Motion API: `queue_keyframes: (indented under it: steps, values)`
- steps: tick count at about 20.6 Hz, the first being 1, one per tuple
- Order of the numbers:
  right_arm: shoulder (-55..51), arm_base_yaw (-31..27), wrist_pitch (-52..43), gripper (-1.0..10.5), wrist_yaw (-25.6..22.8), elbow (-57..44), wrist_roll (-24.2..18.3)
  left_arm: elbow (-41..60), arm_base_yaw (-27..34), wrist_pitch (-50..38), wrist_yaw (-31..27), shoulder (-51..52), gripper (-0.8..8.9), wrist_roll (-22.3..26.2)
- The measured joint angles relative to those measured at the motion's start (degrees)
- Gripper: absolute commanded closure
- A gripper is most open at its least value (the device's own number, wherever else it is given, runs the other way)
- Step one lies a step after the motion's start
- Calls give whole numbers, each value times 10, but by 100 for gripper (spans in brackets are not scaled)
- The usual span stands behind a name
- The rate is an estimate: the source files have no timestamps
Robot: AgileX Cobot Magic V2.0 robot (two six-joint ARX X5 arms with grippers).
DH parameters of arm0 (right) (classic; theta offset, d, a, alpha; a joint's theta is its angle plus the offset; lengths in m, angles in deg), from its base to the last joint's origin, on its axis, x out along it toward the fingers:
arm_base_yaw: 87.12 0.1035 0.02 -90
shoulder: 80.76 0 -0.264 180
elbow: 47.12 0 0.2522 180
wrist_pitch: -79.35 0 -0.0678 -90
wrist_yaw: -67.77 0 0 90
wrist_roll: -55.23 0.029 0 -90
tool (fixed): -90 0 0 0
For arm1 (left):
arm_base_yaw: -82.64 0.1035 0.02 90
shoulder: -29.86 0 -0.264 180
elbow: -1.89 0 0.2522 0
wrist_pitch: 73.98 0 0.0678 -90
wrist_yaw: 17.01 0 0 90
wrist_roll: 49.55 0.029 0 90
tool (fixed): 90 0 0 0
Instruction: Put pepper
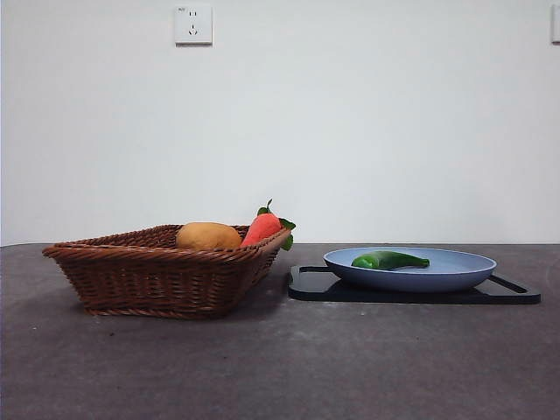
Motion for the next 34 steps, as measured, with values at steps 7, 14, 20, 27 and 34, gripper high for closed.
queue_keyframes:
  steps: [7, 14, 20, 27, 34]
  values:
    - [0, 0, 0, 936, 0, 0, 0, 0, 0, 0, 0, 0, 805, 0]
    - [-50, -26, -46, 936, -3, -2, -42, 0, 0, 0, 0, 0, 805, 0]
    - [-221, -45, -316, 936, -3, -162, -24, 0, 0, 0, 0, 0, 805, 0]
    - [-368, -45, -586, 936, -89, -448, 28, 0, 0, 0, 0, 0, 805, 0]
    - [-469, -45, -683, 936, -151, -635, 52, 0, 0, 0, 0, 0, 805, 0]
